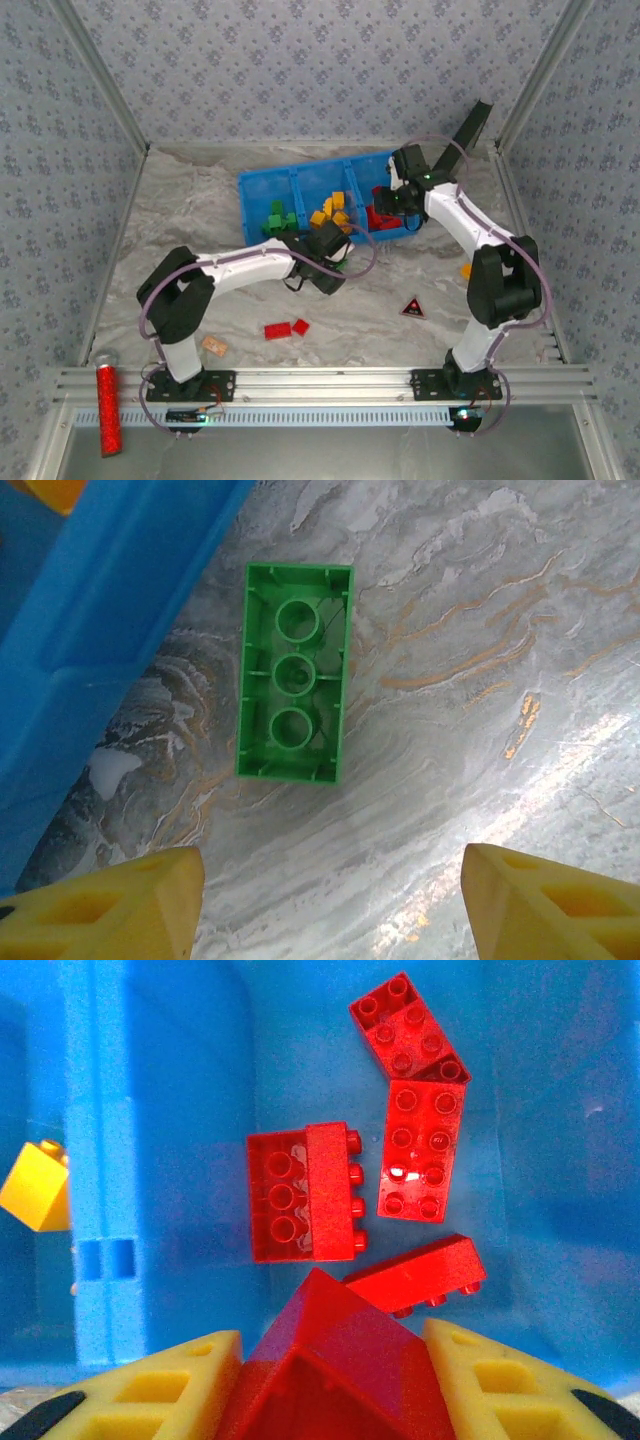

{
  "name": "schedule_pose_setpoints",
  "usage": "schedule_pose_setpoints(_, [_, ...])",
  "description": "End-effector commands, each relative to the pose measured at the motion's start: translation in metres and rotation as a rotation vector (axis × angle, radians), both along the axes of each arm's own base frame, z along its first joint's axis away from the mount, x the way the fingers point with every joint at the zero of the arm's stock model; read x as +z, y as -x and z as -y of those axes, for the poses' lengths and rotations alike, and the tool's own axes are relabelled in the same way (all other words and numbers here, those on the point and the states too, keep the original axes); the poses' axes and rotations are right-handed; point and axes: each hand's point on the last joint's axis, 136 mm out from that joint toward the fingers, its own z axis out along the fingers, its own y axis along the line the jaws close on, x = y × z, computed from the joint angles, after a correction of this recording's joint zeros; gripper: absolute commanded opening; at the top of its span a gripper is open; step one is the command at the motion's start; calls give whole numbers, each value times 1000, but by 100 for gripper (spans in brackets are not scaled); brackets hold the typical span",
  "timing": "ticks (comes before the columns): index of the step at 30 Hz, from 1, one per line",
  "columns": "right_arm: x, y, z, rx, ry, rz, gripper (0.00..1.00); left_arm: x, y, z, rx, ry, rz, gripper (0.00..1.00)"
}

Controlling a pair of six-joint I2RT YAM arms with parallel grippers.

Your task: Sort the legos into containers by color

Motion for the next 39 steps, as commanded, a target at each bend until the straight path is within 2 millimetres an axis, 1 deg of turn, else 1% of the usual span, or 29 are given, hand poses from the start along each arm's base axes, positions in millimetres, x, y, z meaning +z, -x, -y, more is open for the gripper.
schedule_pose_setpoints(1, [1, -11, -2, 31, -6, 10, 29, 3, -5, 16, -42, 23, 19, 69])
schedule_pose_setpoints(5, [-10, -16, -1, 31, -3, -12, 30, -4, -9, 24, -47, 26, 6, 69])
schedule_pose_setpoints(10, [-19, -20, 0, 31, -5, -26, 32, -12, -15, 29, -44, 9, 3, 69])
schedule_pose_setpoints(18, [-28, -28, -4, 43, -12, -41, 37, -23, -24, 27, -14, -36, 9, 69])
schedule_pose_setpoints(23, [-32, -26, -5, 57, -15, -54, 42, -28, -31, 26, 7, -57, 13, 69])
schedule_pose_setpoints(28, [-34, -24, -3, 66, -4, -57, 51, -36, -34, 23, 23, -82, -6, 69])
schedule_pose_setpoints(33, [-30, -19, -2, 68, -7, -53, 60, -38, -37, 21, 39, -82, -28, 66])
schedule_pose_setpoints(39, [-18, -13, 0, 74, -9, -37, 64, -45, -37, 15, 71, -79, -70, 58])
